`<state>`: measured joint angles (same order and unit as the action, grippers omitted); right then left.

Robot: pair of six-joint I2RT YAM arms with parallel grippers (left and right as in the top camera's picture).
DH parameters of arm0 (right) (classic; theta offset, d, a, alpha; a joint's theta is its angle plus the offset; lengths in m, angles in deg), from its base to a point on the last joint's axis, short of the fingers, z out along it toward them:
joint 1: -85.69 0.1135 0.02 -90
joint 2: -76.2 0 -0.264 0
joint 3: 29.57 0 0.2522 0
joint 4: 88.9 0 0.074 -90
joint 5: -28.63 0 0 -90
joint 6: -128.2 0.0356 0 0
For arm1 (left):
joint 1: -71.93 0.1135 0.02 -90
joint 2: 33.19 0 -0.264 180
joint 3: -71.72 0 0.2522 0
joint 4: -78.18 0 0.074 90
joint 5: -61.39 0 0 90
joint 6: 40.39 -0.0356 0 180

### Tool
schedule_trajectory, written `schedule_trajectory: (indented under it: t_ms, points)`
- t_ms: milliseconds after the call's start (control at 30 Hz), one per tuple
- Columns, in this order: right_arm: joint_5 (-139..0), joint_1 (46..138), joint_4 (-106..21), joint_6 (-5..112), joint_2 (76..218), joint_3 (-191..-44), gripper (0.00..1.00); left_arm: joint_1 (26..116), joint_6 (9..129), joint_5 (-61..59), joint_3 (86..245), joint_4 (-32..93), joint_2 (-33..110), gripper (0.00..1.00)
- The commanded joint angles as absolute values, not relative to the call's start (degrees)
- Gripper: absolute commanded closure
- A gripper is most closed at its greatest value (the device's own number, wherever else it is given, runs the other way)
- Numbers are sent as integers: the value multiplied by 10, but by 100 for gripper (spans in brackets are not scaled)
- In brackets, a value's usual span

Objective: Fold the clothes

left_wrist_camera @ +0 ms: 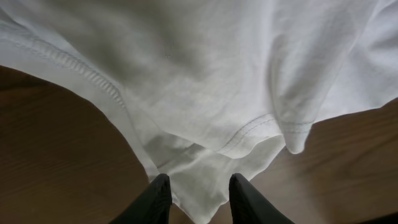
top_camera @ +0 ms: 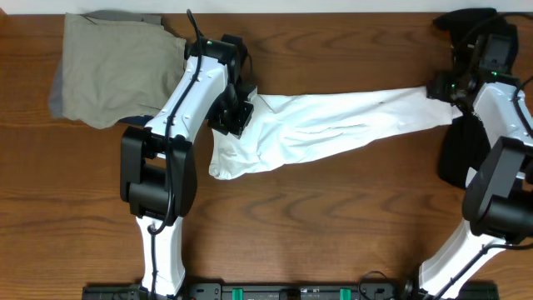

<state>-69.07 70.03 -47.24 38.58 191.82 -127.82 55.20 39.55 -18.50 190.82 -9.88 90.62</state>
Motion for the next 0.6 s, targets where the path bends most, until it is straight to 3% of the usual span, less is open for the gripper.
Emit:
schedule_trajectory:
  t_ms: [0, 567]
  points:
    - [-665, 702, -486, 383, 1928, -1285, 15, 550, 399, -188, 1906, -99, 896, 67]
    - [-642, 690, -515, 293, 2011, -1288, 18, 550, 399, -188, 1906, -96, 896, 66]
